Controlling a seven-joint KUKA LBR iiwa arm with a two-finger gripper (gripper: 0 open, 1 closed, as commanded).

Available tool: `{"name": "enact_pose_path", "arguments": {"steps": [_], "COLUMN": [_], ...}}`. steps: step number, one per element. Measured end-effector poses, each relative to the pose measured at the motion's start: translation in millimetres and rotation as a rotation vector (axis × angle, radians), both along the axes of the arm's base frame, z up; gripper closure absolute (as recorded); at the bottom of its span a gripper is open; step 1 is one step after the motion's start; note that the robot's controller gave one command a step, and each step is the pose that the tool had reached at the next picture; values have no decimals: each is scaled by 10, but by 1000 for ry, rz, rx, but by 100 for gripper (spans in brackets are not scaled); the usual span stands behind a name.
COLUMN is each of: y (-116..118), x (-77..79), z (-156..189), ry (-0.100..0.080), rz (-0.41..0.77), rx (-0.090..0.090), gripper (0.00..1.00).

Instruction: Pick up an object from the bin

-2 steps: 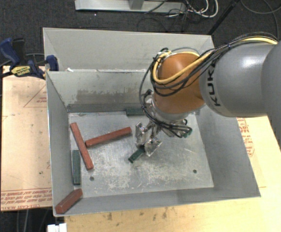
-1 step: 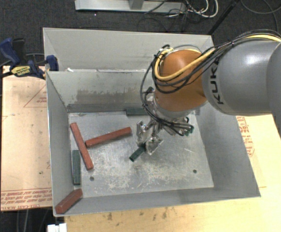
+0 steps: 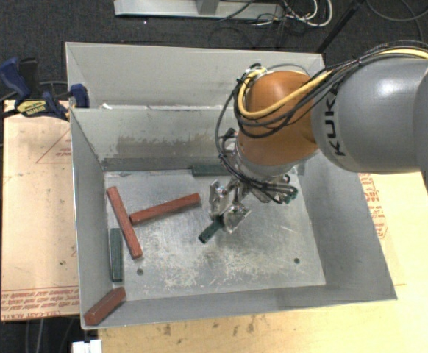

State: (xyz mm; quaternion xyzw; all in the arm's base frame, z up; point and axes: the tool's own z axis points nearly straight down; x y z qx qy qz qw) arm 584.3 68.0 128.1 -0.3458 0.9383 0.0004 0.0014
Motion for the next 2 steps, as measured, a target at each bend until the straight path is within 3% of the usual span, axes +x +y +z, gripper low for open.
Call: {"name": "enact_pose_path", "arguments": {"steps": [2], "y": [-1], "x": [-6], "z": [204], "ry": [4], "rz": [-1], "rx": [0], "gripper": [100]}}
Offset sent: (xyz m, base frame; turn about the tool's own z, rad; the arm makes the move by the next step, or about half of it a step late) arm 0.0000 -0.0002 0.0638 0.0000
